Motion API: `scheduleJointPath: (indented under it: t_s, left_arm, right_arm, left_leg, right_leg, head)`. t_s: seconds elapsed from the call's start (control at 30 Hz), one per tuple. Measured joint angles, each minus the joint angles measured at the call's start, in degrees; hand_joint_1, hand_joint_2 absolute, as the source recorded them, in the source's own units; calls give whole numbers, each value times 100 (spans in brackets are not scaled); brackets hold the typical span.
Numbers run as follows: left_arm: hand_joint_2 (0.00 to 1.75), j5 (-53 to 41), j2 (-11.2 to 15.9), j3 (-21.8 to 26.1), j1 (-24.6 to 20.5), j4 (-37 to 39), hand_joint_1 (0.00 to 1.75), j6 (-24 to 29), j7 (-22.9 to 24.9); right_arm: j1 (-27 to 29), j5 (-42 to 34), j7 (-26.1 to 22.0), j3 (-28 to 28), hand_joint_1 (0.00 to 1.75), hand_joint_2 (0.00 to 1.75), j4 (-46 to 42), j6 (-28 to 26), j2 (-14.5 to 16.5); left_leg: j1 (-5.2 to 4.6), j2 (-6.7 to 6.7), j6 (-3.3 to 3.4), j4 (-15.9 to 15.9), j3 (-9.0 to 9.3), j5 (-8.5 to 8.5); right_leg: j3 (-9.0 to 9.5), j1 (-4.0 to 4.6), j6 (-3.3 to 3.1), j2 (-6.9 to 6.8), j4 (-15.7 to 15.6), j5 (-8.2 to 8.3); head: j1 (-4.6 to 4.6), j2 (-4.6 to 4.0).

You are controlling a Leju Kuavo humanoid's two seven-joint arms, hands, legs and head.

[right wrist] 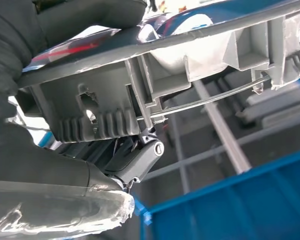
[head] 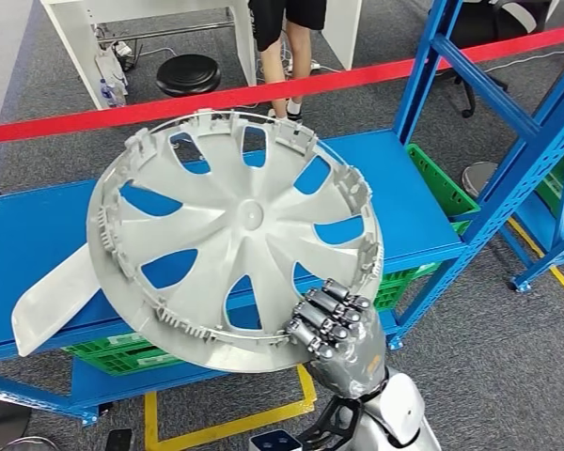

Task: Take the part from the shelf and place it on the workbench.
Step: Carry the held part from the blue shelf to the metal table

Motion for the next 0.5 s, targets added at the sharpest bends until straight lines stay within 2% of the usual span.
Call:
scheduleJointPath:
  t_s: [0.1,0.17,0.2,0.27,0.3,0.33,0.37,0.43,0.5]
  left_arm:
    - [175,55,-8,-1,4,3,0,-78,-113]
    - [175,80,-35,-3,2,4,0,-50,-143]
    - [175,86,-48,-6,2,4,0,-24,-148]
    - [175,88,-63,-14,5,7,0,31,-154]
    - [175,89,-69,-17,9,9,0,54,-155]
    - [175,91,-77,-21,13,11,0,74,-157]
    - [175,92,-85,-26,16,13,0,90,-157]
    - [175,92,-104,-40,20,13,0,119,-157]
    - [175,93,-112,-61,17,16,0,144,-158]
  right_arm:
    - [152,-592,-32,-76,175,175,-140,-1,59]
    - [253,-908,-35,-105,175,175,-189,-1,54]
    - [291,-1024,-41,-113,175,175,-200,-1,47]
    - [357,-1181,-53,-115,175,175,-201,-1,18]
    - [392,-1227,-57,-115,175,175,-199,-1,-2]
    - [427,-1257,-56,-116,175,175,-197,-1,-24]
    - [454,-1279,-56,-116,175,175,-195,-1,-46]
    - [480,-1304,-54,-114,175,175,-194,-1,-76]
    - [490,-1317,-46,-107,175,175,-194,-1,-97]
  left_leg:
    - [-12,-1,71,-32,2,72]
    - [17,20,133,-155,20,188]
    - [33,32,159,-211,21,235]
    - [38,48,183,-218,-12,263]
    - [37,52,181,-205,-30,264]
    - [38,54,178,-190,-44,264]
    - [42,52,171,-171,-54,261]
    - [55,44,126,-117,-66,230]
    - [51,36,57,-50,-109,190]
  right_leg:
    - [9,-18,71,-5,-50,69]
    - [-55,-10,112,-2,8,-13]
    - [-144,-10,128,0,190,-147]
    - [-424,-32,153,1,874,-512]
    - [-551,-44,168,-1,1215,-636]
    - [-609,-56,183,-3,1412,-670]
    - [-567,-69,199,-5,1394,-593]
    - [-212,-100,223,-12,791,-276]
    - [144,-98,213,0,219,-131]
  head:
    - [-3,0]
    - [13,0]
    - [25,0]
    - [40,0]
    - [40,0]
    - [40,0]
    - [42,0]
    - [41,0]
    - [49,0]
